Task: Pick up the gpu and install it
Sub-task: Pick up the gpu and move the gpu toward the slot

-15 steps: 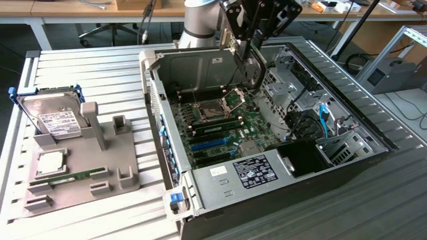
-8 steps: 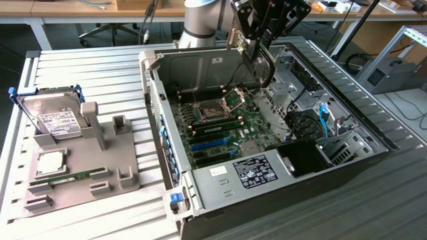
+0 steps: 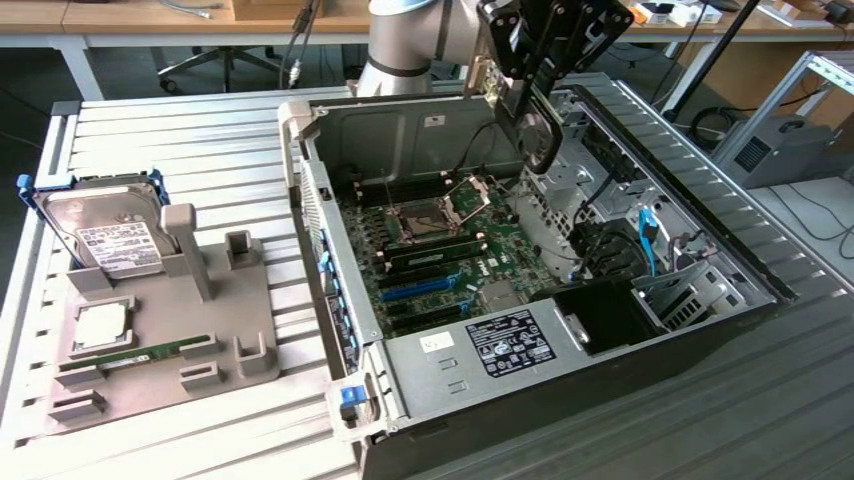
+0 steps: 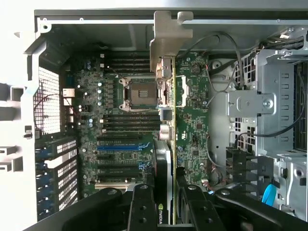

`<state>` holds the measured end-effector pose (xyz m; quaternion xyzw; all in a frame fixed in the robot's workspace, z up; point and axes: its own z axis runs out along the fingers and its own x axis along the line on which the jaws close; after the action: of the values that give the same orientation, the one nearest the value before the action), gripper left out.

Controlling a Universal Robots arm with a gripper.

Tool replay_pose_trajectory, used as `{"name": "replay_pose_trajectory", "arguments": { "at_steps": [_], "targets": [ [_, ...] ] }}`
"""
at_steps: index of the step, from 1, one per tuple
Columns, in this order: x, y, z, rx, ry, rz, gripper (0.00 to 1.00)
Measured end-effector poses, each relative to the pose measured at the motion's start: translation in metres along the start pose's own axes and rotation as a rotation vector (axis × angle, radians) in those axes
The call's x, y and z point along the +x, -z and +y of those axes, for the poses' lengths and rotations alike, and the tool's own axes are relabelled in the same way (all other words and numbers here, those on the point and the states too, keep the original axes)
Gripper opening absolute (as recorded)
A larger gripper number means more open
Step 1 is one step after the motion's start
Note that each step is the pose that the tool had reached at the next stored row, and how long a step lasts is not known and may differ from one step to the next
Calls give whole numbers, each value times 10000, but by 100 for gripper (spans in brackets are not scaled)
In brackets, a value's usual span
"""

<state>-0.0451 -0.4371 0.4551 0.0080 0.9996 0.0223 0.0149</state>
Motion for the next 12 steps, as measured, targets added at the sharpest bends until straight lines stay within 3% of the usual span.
{"name": "replay_pose_trajectory", "arguments": {
  "at_steps": [7, 12],
  "targets": [
    [-15, -1, 0, 0, 2, 0, 27],
    [-143, -4, 2, 0, 0, 0, 27]
  ]
}}
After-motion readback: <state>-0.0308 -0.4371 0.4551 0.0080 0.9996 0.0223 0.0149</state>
